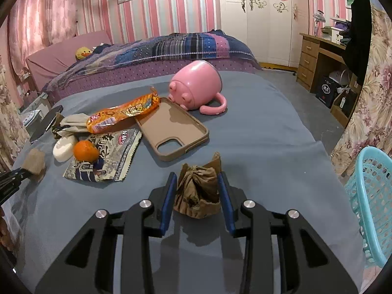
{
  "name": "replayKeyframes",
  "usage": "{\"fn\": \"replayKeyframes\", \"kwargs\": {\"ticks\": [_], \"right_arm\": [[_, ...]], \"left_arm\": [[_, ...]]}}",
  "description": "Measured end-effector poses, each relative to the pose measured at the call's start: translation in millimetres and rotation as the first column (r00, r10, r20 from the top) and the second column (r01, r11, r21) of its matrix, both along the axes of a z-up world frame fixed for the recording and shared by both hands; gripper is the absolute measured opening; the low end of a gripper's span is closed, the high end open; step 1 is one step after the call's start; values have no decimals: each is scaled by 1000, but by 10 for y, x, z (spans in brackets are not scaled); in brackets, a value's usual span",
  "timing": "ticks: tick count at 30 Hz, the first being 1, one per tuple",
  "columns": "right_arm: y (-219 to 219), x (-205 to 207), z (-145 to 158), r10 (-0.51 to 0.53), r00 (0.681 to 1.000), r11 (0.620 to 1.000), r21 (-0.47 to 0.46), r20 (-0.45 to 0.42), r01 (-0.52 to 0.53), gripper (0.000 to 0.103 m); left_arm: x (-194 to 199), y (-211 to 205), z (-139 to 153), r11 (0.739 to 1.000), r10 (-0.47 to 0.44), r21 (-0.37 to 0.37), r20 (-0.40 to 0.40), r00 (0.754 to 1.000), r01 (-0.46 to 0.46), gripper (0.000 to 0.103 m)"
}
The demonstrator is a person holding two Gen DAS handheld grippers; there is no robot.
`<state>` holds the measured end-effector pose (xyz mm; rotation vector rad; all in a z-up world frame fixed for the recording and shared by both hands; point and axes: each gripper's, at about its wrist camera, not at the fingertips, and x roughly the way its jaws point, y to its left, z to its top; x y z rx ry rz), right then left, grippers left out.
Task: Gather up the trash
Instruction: 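Grasp the crumpled brown paper bag with the right tool while the left tool grasps the cardboard tube, then carry the paper bag and cardboard tube over the light-blue basket and open both tools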
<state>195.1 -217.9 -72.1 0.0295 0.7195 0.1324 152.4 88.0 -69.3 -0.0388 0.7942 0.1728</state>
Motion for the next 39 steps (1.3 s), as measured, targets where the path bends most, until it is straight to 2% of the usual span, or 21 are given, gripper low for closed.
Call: {"fn": "replayKeyframes", "kwargs": {"ticks": [2, 11, 17, 26, 33, 39], "right_arm": [[-7, -15, 16, 2, 1000, 1000, -1, 8, -2, 35], [-112, -227, 239, 7, 996, 1000, -31, 86, -4, 34], [-391, -341, 435, -24, 991, 999, -31, 132, 28, 34], [-1100, -478, 656, -100, 978, 990, -81, 186, 116, 34], [-1732, -644, 808, -188, 956, 976, -67, 227, 208, 34], [-2219, -792, 841, -246, 939, 958, -88, 241, 274, 34]], "left_arm": [[-58, -39, 69, 1000, -2, -6, 12, 1000, 2, 2], [-235, -330, 331, 999, -38, 9, 68, 997, 37, 1], [-284, -551, 504, 997, -76, 3, 105, 992, 76, 1], [-258, -962, 683, 991, -132, -7, 146, 980, 135, 1], [-199, -1457, 691, 980, -198, 5, 145, 969, 199, 1], [-150, -2000, 718, 960, -280, 18, 153, 948, 280, 1]]}}
